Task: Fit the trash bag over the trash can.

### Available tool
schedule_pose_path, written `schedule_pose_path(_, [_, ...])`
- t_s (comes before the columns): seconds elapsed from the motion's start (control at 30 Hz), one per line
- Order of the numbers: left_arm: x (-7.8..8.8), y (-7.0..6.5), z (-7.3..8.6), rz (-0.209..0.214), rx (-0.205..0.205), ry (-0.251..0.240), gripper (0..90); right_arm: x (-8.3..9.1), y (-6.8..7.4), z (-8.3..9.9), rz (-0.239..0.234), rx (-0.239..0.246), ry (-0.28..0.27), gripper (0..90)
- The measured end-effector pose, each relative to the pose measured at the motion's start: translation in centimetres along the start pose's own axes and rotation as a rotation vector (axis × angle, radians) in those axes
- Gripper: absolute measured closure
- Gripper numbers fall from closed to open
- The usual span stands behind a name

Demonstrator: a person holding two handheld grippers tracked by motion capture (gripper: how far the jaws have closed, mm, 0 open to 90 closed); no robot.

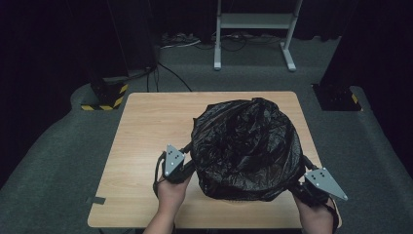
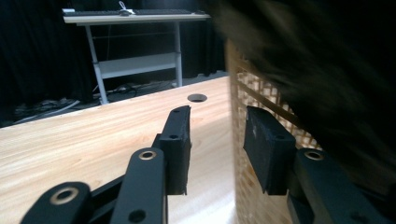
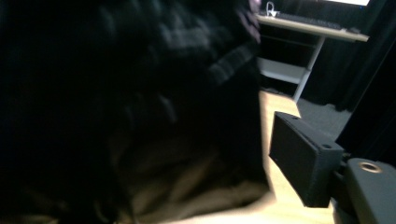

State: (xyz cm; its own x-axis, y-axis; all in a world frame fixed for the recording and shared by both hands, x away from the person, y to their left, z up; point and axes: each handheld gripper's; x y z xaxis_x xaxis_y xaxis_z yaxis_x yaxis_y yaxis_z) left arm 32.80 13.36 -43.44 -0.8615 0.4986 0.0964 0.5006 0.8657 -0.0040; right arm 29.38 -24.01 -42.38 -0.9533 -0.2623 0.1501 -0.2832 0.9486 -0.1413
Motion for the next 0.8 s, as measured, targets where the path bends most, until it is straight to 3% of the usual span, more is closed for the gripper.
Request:
schedule_pose_path(0.13, [1.6, -1.3, 0.3, 0.016, 0.000, -0.016, 63.0, -1.2, -0.6, -0.4, 0.019, 0.010, -0.011, 34.9])
schedule_pose_path(0.23, [2.6, -1.9, 0.4, 0.029, -0.002, -0.020, 60.2, -3.3, -2.3, -0.7, 0.011, 0.024, -0.012, 32.0])
schedule_pose_path(0.27, [3.1, -1.7, 0.5, 0.006, 0.007, -0.022, 58.3, -4.3, -3.0, -0.9, 0.018, 0.039, 0.001, 31.4])
schedule_pose_path(0.3, [3.1, -1.7, 0.5, 0.006, 0.007, -0.022, 57.6, -4.6, -3.3, -1.0, 0.028, 0.043, 0.011, 31.3])
schedule_pose_path(0.37, [3.8, -0.6, 0.3, -0.037, 0.023, -0.035, 57.7, -4.7, -3.8, -1.1, 0.042, 0.039, 0.017, 31.3])
schedule_pose_path(0.43, [5.0, 1.3, -1.0, -0.085, 0.061, -0.075, 56.3, -3.9, -4.3, -1.0, 0.071, 0.017, 0.009, 31.5])
schedule_pose_path(0.53, [5.6, 2.2, -3.2, -0.105, 0.052, -0.148, 52.5, -2.6, -4.4, -0.5, 0.086, 0.014, 0.006, 31.5])
schedule_pose_path(0.67, [5.3, 2.1, -6.4, -0.073, 0.048, -0.219, 44.2, -1.3, -4.4, 0.0, 0.098, 0.007, 0.009, 31.4])
schedule_pose_path(0.77, [4.6, 1.6, -7.6, -0.046, 0.028, -0.225, 40.0, -0.8, -4.3, 0.1, 0.102, -0.004, 0.005, 31.5])
schedule_pose_path(0.8, [3.8, 1.1, -8.2, -0.019, 0.021, -0.220, 39.0, -0.6, -4.2, 0.0, 0.103, -0.005, -0.002, 31.5])
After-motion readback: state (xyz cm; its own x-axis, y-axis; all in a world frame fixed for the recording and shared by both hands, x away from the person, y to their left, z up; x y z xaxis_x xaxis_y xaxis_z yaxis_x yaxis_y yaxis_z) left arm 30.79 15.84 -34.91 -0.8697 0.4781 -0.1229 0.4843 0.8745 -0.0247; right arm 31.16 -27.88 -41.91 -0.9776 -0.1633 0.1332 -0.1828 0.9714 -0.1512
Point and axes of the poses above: each handheld gripper's, and its own axes: x roughly backward along the jaws, z roughly out of its underside, y roughly to its left, and after that the axes turned 6 degrees about -y, right-handed
